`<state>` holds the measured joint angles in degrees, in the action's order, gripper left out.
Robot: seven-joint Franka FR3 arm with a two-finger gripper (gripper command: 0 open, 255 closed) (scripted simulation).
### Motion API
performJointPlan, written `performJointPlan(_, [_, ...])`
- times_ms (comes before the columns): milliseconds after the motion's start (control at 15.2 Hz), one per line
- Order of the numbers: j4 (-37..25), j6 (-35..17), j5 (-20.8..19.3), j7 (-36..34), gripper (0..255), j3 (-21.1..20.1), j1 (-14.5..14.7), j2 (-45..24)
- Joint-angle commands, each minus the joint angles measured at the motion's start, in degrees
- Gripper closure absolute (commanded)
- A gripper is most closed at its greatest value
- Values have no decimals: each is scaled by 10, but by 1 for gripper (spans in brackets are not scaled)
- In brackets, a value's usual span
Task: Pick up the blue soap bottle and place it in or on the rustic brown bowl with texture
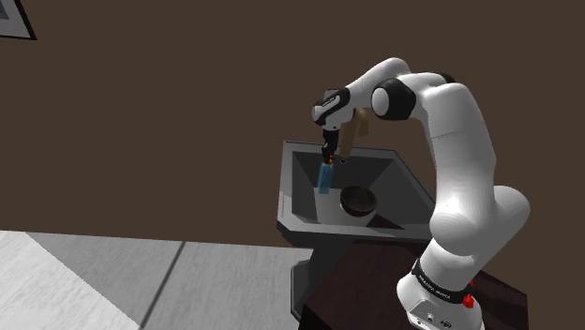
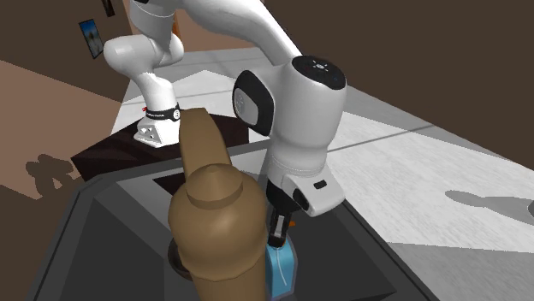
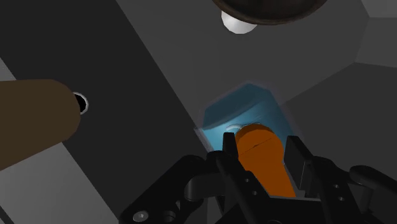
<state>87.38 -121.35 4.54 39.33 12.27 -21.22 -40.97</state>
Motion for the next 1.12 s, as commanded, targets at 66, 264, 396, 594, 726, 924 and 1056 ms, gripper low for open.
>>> performJointPlan(66, [-3, 17, -2, 0, 255, 2, 1, 15])
performJointPlan(264, [-6, 33, -5, 0, 255, 4, 2, 28])
performJointPlan(396, [-9, 44, -6, 0, 255, 5, 3, 36])
performJointPlan(594, [-15, 61, -8, 0, 255, 6, 3, 47])
performJointPlan(726, [-20, 73, -9, -1, 255, 7, 4, 54])
performJointPlan(924, [-28, 90, -11, -1, 255, 9, 5, 64])
performJointPlan(1056, [-34, 102, -12, -1, 255, 9, 5, 70])
